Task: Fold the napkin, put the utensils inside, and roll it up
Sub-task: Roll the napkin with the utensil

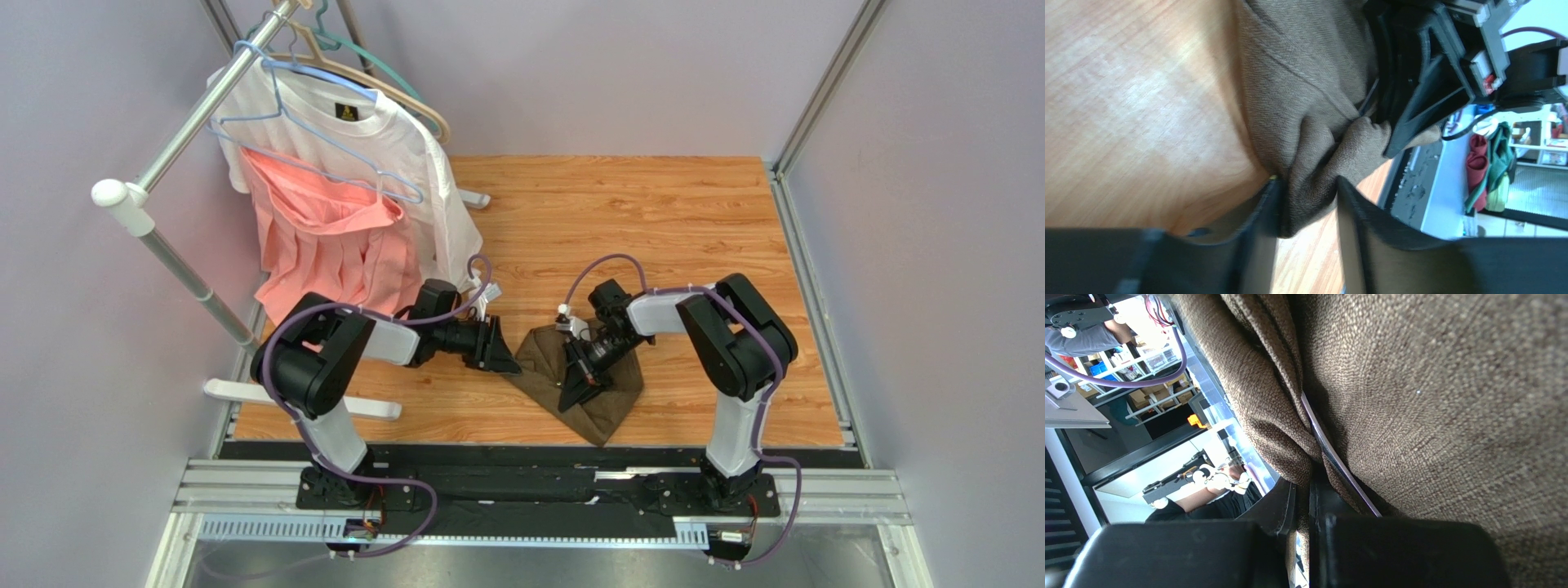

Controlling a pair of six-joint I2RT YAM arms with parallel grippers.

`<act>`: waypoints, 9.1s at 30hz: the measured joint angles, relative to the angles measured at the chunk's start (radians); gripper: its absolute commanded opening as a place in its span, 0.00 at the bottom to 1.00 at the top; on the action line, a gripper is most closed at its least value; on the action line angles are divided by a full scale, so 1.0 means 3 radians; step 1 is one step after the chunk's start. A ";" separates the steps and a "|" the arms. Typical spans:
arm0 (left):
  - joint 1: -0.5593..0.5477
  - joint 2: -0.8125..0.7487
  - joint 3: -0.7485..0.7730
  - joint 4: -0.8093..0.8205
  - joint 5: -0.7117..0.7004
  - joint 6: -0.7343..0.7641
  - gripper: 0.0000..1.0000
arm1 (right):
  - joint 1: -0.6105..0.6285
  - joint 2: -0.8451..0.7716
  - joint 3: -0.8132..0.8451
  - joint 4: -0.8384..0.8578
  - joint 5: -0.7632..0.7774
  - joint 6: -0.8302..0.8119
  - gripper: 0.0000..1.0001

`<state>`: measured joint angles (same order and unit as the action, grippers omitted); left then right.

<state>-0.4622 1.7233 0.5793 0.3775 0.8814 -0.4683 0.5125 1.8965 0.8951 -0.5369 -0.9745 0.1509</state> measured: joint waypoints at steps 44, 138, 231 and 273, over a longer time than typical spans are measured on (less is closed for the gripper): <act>-0.0006 0.0131 0.0821 -0.1834 -0.0315 0.0370 0.00 | 0.0927 -0.2244 -0.0514 -0.0380 0.2327 0.0488 0.53; 0.0009 0.0201 0.1142 -0.2340 -0.0429 0.0595 0.00 | 0.1109 -0.2497 -0.0083 -0.0851 0.3450 0.1160 0.65; 0.0351 -0.1109 0.0262 -0.1845 -0.0898 0.0346 0.75 | 0.1376 -0.1246 -0.0491 0.1119 0.2148 0.0154 0.00; -0.0046 -0.0043 0.0042 -0.0170 -0.0181 -0.0022 0.07 | 0.0144 -0.0258 -0.0341 0.1397 -0.0140 0.0308 0.00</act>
<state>-0.4759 1.7103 0.5919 0.3264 0.8272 -0.4747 0.5556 1.8191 0.7929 -0.1177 -1.0164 0.2432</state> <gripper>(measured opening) 0.302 0.035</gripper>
